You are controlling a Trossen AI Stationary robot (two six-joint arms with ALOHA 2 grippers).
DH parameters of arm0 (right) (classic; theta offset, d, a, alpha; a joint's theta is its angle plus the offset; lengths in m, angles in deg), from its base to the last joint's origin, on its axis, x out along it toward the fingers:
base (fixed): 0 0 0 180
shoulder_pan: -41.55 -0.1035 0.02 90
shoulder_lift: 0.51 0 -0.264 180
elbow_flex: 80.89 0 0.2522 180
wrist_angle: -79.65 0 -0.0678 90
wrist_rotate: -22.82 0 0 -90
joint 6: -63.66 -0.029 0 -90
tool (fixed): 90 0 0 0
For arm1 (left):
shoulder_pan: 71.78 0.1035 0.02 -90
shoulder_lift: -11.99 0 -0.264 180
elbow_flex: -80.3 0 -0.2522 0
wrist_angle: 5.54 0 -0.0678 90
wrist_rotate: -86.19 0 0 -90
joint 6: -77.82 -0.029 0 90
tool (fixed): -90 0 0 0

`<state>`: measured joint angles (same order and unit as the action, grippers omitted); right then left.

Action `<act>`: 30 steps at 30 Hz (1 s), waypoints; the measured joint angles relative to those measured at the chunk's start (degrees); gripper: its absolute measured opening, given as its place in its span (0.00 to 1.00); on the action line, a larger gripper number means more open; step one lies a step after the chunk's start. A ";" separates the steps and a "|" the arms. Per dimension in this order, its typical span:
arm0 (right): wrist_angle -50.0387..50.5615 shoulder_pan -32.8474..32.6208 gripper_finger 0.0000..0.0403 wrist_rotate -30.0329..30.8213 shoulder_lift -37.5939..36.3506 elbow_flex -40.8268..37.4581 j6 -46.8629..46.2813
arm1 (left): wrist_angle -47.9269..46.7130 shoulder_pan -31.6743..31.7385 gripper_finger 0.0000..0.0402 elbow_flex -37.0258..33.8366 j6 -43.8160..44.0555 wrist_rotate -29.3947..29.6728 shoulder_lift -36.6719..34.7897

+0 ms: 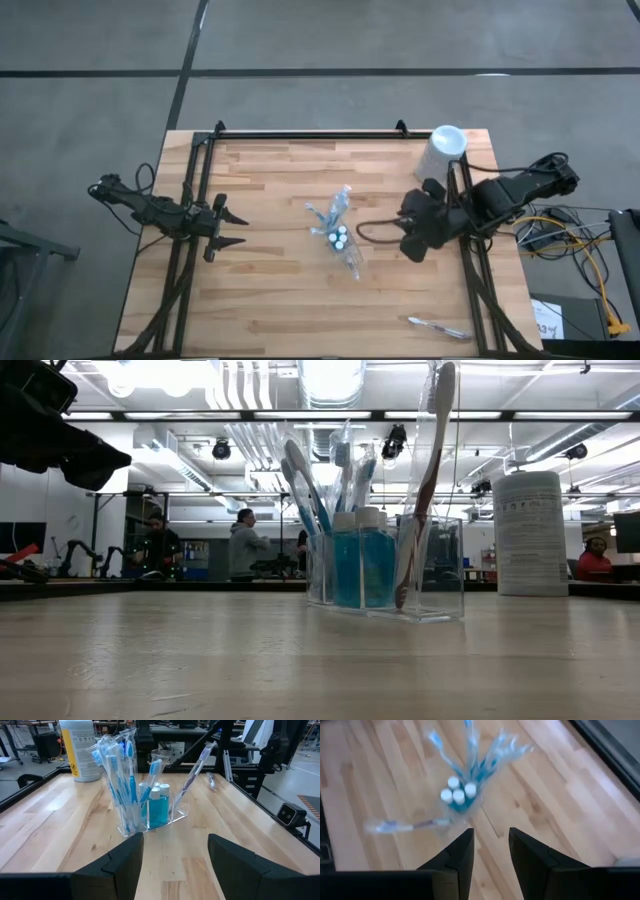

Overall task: Pick & Place toothbrushing station
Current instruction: Put the purple toothbrush into the right section of the transparent organizer

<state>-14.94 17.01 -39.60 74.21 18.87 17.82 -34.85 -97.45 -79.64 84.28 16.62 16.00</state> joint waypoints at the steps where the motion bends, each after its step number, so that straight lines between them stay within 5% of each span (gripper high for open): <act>1: 0.27 -0.79 0.29 0.00 0.00 -0.75 -0.55 | -0.01 0.02 0.57 0.00 0.00 0.00 0.00; 20: 2.14 -11.42 0.28 -1.58 -0.44 -10.76 -17.15 | -0.02 0.00 0.57 0.00 -0.01 0.00 0.00; 30: -2.96 -14.36 0.29 -6.71 -0.26 -12.94 -16.76 | -0.02 0.01 0.57 0.00 0.00 0.00 0.00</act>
<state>-17.90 2.65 -46.32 73.94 5.93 1.05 -34.88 -97.43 -79.64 84.28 16.62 16.00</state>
